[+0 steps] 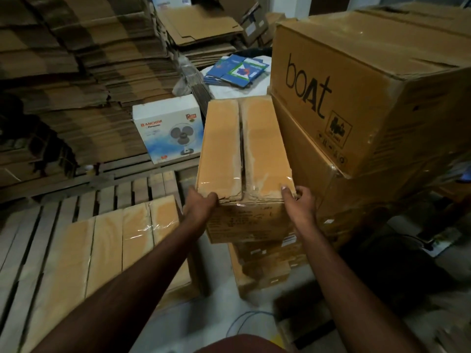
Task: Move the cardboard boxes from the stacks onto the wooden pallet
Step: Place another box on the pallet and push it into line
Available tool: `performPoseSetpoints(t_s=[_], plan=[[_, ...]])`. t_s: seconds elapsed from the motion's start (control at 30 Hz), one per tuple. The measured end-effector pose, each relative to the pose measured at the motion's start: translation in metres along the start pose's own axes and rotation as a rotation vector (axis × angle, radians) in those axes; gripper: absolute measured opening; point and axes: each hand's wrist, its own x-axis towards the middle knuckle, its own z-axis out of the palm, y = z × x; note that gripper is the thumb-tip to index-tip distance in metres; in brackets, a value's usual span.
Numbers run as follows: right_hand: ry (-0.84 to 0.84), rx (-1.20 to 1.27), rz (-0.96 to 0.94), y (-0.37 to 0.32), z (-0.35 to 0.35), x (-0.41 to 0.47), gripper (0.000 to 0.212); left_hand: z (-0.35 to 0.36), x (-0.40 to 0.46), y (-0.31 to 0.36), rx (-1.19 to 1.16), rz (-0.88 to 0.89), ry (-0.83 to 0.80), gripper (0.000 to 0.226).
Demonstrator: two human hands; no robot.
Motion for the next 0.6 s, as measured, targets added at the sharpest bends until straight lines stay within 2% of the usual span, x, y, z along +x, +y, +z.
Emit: performPoseSetpoints(t_s=[0.07, 0.1, 0.17, 0.2, 0.27, 0.3, 0.4, 0.47, 0.6], plan=[[-0.025, 0.107, 0.095, 0.003, 0.0, 0.0, 0.061, 0.0, -0.005, -0.002, -0.036, -0.056, 0.034, 0.086], [-0.035, 0.166, 0.145, 0.003, 0.002, -0.002, 0.065, -0.001, -0.008, -0.003, -0.057, -0.14, 0.049, 0.1], [-0.068, 0.244, 0.195, 0.002, 0.007, -0.006, 0.073, -0.004, -0.008, -0.007, -0.178, -0.298, 0.001, 0.11], [-0.085, 0.273, 0.212, 0.001, 0.011, -0.009, 0.077, -0.006, -0.008, -0.009, -0.27, -0.369, -0.083, 0.1], [-0.082, 0.311, 0.225, 0.0, 0.016, -0.014, 0.083, -0.011, -0.018, 0.0, -0.413, -0.438, -0.256, 0.052], [-0.067, 0.32, 0.213, -0.001, 0.018, -0.017, 0.085, -0.012, -0.019, 0.001, -0.426, -0.431, -0.271, 0.039], [-0.044, 0.317, 0.177, -0.008, 0.021, -0.027, 0.089, -0.015, -0.015, 0.0, -0.446, -0.349, -0.264, 0.045], [-0.057, 0.307, 0.143, -0.012, 0.024, -0.035, 0.091, -0.021, -0.014, -0.001, -0.426, -0.298, -0.176, 0.05], [-0.036, 0.345, 0.11, -0.033, 0.034, -0.062, 0.089, -0.047, -0.017, 0.003, -0.464, -0.222, -0.105, 0.044]])
